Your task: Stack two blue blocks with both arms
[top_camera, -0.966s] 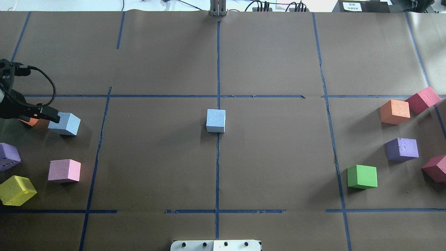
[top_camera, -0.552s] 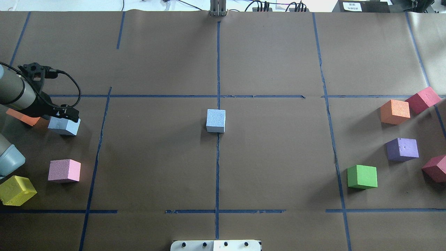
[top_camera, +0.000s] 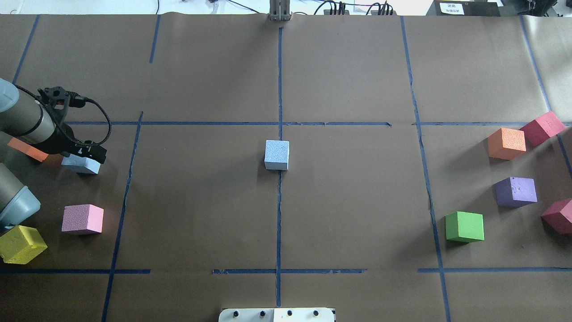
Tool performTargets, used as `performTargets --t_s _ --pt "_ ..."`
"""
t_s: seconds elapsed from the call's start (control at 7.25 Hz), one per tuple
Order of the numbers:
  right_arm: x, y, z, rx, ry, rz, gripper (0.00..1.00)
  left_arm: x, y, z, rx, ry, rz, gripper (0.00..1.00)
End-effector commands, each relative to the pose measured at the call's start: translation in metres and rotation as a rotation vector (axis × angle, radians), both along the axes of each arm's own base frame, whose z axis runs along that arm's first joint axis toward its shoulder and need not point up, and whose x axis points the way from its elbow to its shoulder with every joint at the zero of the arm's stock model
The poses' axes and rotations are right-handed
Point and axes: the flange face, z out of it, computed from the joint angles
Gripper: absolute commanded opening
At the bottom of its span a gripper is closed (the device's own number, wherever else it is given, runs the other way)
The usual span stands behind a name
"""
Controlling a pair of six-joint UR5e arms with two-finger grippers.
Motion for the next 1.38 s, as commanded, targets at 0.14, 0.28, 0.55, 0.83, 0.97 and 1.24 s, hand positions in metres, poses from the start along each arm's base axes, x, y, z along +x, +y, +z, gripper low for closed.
performTargets --t_s 0.14,0.28,0.55,0.83,0.97,1.24 --pt "0.000 -0.001 0.000 0.001 0.001 0.000 1.00 -0.012 0.000 -0.013 -0.043 -0.005 0.004 1.00" --pt "0.000 0.000 0.000 -0.001 0.002 0.000 1.00 -0.016 -0.005 -0.009 -0.048 -0.014 -0.009 1.00" --pt "0.000 -0.001 0.001 -0.001 0.004 -0.002 1.00 -0.019 -0.011 0.001 -0.063 -0.027 -0.026 0.98" --pt "0.000 -0.001 0.001 0.000 0.004 -0.003 1.00 -0.012 -0.018 0.014 -0.078 -0.035 -0.021 0.98" --pt "0.000 0.000 0.002 -0.001 0.005 -0.003 1.00 -0.009 -0.021 0.020 -0.084 -0.043 -0.019 0.98" --pt "0.000 0.000 0.004 -0.006 0.005 -0.003 1.00 -0.002 -0.024 0.032 -0.098 -0.054 -0.012 0.99"
